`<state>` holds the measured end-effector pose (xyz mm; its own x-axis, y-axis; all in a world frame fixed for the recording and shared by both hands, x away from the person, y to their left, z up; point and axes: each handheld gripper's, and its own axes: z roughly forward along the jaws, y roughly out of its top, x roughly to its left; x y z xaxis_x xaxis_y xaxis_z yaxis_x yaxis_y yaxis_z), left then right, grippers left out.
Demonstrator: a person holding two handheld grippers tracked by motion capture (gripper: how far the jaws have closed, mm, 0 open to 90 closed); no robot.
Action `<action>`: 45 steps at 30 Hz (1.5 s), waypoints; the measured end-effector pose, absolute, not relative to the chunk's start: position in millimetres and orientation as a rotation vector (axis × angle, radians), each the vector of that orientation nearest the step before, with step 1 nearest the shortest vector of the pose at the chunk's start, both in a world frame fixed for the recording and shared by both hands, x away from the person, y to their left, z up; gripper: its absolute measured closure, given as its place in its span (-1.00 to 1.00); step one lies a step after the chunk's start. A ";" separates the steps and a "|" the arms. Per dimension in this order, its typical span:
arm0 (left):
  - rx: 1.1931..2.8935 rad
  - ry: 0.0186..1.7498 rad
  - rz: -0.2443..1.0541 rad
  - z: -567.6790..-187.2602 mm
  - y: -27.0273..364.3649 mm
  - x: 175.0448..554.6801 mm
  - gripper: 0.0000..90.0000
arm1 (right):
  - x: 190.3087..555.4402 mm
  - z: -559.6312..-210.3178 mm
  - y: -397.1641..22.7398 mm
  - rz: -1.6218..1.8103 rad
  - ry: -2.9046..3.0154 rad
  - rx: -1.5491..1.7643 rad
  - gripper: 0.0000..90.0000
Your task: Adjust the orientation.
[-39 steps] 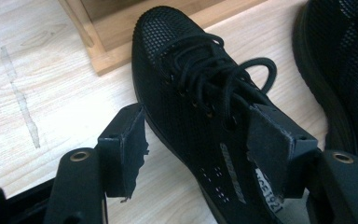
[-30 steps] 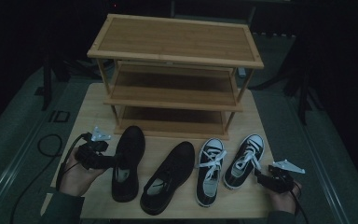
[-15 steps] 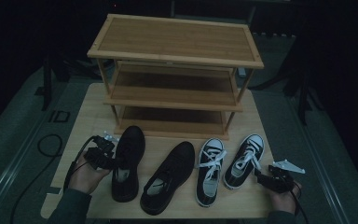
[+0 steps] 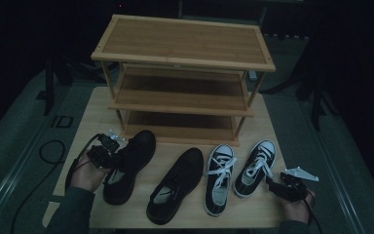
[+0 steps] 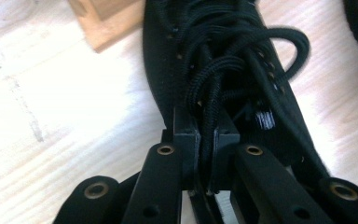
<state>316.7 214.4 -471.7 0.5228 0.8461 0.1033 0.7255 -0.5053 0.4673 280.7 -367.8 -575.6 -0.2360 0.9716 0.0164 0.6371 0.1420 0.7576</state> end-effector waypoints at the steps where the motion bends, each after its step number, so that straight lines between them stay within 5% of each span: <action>1: 2.401 1.282 0.471 -471.8 217.0 319.1 0.89 | 280.7 -575.6 -367.8 0.904 1.938 1.535 -0.24; 14: 2.346 1.227 0.472 -471.6 234.6 336.4 0.91 | 280.7 -575.6 -367.8 0.904 1.939 1.535 -0.25; 23: 2.252 1.243 0.422 -458.0 238.2 329.3 0.30 | 280.7 -575.6 -367.8 0.904 1.938 1.536 -0.24; 45: 2.222 1.174 0.446 -436.0 208.2 315.5 0.08 | 280.7 -575.6 -367.7 0.904 1.937 1.537 -0.25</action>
<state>315.5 208.2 -436.0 0.5566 0.8304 0.0231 0.6362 -0.4440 0.6310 280.7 -367.7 -575.6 -0.2351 0.9718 0.0170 0.6374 0.1409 0.7576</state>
